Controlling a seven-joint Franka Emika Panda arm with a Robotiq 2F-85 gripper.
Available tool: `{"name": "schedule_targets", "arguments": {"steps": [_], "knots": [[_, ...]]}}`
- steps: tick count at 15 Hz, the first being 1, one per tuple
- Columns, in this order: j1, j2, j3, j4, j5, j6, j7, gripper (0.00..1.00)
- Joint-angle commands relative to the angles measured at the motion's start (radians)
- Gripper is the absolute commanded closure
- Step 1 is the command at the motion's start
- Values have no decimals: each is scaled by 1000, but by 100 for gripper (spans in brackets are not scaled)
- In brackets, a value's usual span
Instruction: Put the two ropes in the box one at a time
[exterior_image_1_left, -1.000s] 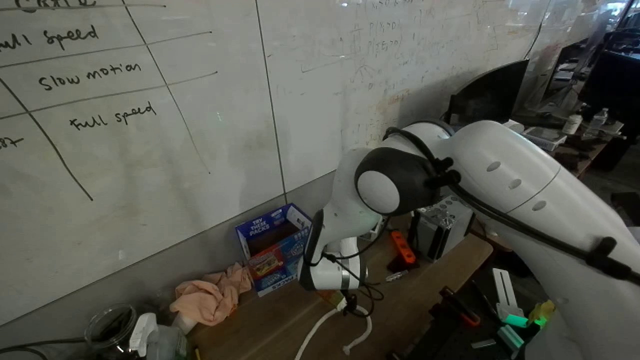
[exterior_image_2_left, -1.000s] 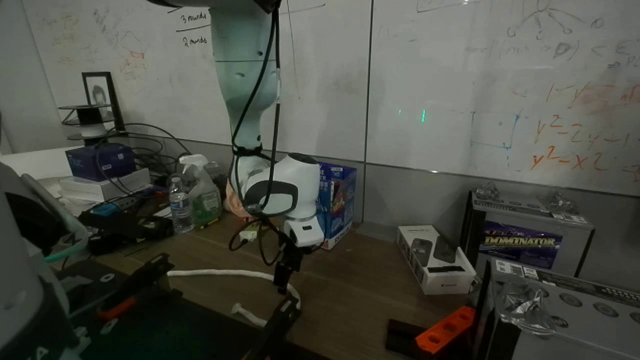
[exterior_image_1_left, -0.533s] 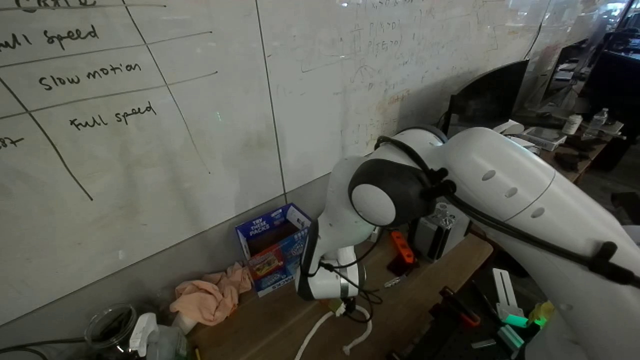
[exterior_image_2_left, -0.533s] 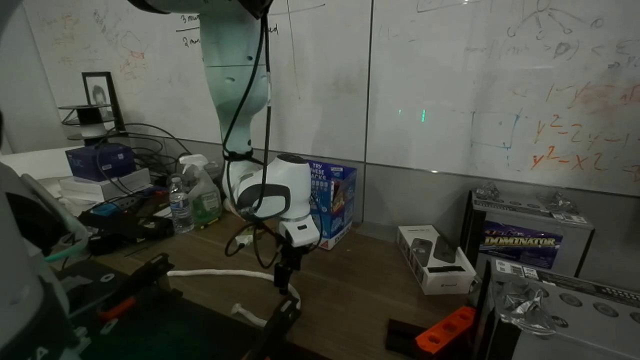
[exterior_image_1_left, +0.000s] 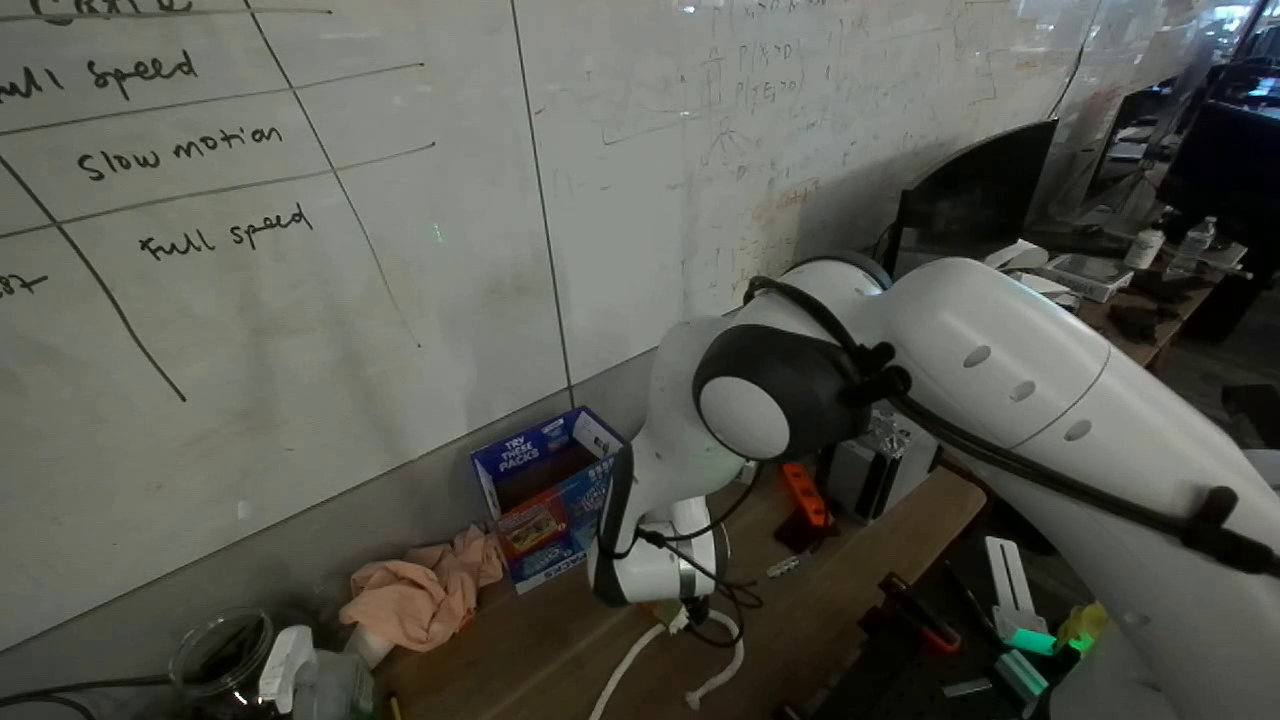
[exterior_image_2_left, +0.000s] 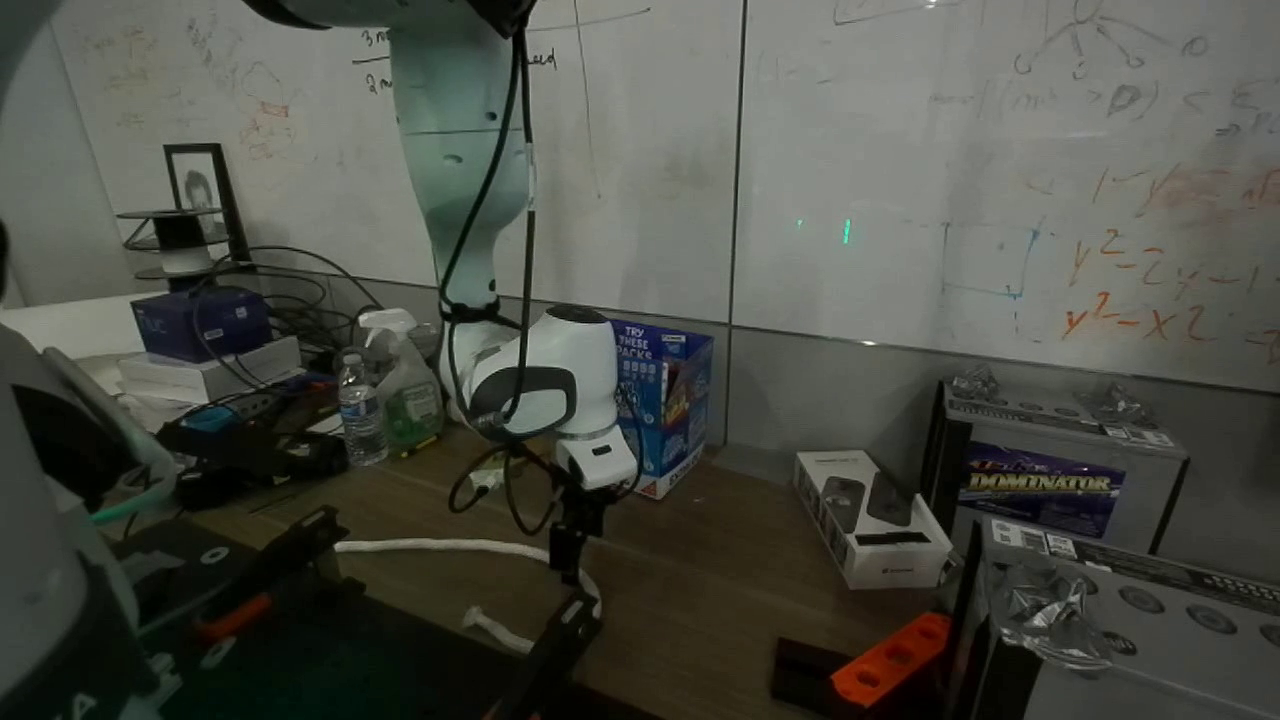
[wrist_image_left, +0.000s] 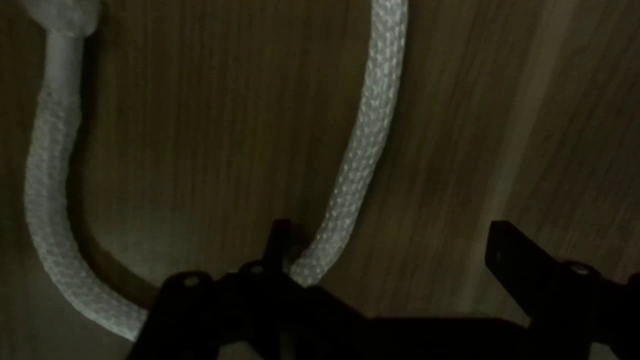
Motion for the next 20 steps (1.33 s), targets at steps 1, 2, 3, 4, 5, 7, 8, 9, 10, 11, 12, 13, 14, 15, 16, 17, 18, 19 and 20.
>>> {"name": "schedule_targets", "arguments": {"steps": [1, 2, 3, 4, 5, 7, 8, 9, 10, 11, 12, 13, 14, 15, 16, 17, 18, 19, 20], "knots": [[13, -9, -16, -6, -27, -5, 13, 26], [13, -11, -17, -9, -32, -4, 11, 35], [10, -15, -15, -13, -34, -3, 9, 42], [10, -16, -15, -15, -39, 4, 4, 49], [15, -23, -20, -24, -40, 3, 9, 58], [18, -38, -32, -36, -47, -7, 12, 73], [18, -47, -38, -42, -53, -15, 11, 80], [19, -59, -49, -48, -64, -28, 10, 86], [16, -68, -57, -50, -77, -41, 7, 89], [5, -90, -66, -56, -98, -68, -5, 90], [0, -101, -76, -57, -117, -85, -6, 91], [-5, -124, -90, -63, -141, -107, -8, 89], [-5, -143, -107, -65, -164, -130, -2, 88], [-13, -176, -118, -74, -191, -152, -9, 86], [-11, -207, -134, -83, -218, -169, -5, 87], [-6, -252, -151, -105, -250, -179, -6, 87], [7, -302, -174, -131, -283, -188, 3, 88], [14, -351, -189, -155, -321, -189, 3, 87], [27, -392, -209, -175, -363, -190, 13, 87]]}}
